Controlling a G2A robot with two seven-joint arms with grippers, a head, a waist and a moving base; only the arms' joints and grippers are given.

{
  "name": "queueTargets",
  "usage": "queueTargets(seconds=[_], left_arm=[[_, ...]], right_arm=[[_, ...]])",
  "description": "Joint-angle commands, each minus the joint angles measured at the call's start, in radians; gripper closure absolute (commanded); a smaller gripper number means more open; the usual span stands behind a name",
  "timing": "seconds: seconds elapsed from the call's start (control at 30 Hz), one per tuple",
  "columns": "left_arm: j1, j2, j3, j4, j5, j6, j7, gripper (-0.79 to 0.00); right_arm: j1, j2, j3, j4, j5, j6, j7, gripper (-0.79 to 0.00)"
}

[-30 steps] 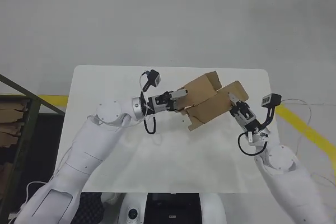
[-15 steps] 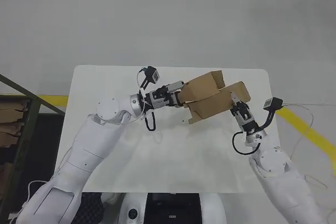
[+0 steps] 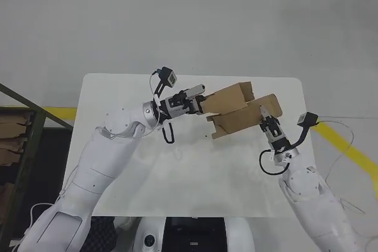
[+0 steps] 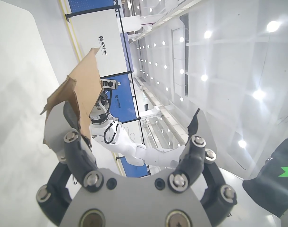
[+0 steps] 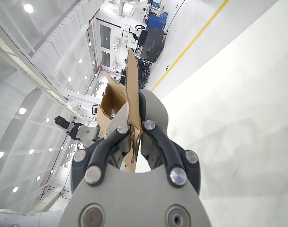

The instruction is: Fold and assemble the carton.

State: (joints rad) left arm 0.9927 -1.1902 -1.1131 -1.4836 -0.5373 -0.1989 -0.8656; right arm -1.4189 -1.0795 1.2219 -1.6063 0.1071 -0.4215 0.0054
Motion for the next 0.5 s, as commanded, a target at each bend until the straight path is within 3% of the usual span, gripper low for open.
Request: queueTargets(seconds=[0.0,0.37,0.4,0.47], left_arm=[[-0.003,-0.002,0.003,-0.002,0.0,-0.003,0.007,-0.785],[-0.045,-0.016,0.05,0.034,0.095,0.004,0.072,-0.785],[-0.046,-0.017,0.051,0.038,0.099,0.003,0.076,-0.677],[-0.049,-0.018,0.052,0.041,0.108,0.003,0.081,-0.357]], right_arm=[[-0.001,-0.003,0.0,0.0,-0.005,0.001,-0.003,0.0],[-0.012,-0.016,0.018,-0.026,-0.014,0.003,-0.006,0.0],[-0.012,-0.016,0.02,-0.026,-0.014,0.003,-0.005,0.0],[-0.013,-0.019,0.024,-0.027,-0.013,0.005,-0.003,0.0]])
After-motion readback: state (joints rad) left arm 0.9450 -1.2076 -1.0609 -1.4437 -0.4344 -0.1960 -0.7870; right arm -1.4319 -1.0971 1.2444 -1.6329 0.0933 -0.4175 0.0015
